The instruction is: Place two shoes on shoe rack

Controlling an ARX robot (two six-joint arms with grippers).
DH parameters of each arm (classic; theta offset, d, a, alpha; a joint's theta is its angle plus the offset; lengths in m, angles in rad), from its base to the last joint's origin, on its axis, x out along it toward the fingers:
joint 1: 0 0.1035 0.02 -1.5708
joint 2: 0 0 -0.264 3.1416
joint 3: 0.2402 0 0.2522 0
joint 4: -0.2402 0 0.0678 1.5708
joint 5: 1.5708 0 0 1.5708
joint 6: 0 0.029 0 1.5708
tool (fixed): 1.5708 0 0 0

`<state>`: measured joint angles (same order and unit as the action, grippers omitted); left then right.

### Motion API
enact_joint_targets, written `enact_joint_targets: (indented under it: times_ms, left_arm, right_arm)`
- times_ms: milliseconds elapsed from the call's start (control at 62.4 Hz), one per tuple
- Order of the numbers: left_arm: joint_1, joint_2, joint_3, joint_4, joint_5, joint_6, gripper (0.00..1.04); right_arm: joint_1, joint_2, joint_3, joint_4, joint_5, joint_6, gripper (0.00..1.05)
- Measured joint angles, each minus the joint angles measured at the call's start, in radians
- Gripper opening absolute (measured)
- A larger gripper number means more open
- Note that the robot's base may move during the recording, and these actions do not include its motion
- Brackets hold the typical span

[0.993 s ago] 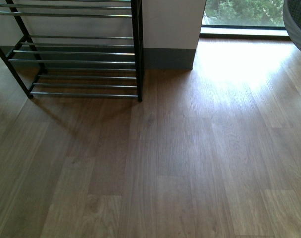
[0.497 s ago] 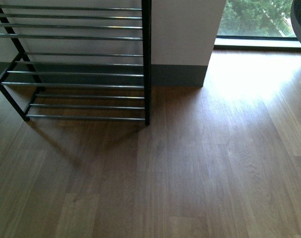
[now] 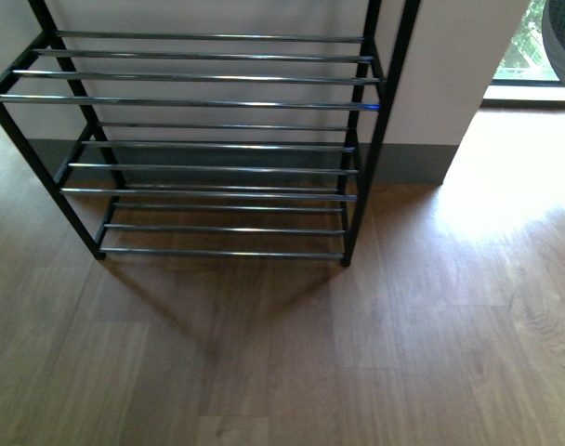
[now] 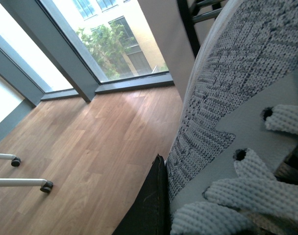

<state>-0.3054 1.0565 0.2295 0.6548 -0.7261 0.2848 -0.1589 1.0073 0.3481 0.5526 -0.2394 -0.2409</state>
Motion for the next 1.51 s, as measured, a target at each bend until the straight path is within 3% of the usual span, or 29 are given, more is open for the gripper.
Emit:
enact_joint_targets:
  times_ms: [1506]
  left_arm:
    - [0.003, 0.001, 0.000, 0.000, -0.003, 0.003, 0.02]
  right_arm:
    - [0.002, 0.000, -0.001, -0.001, -0.007, 0.000, 0.01]
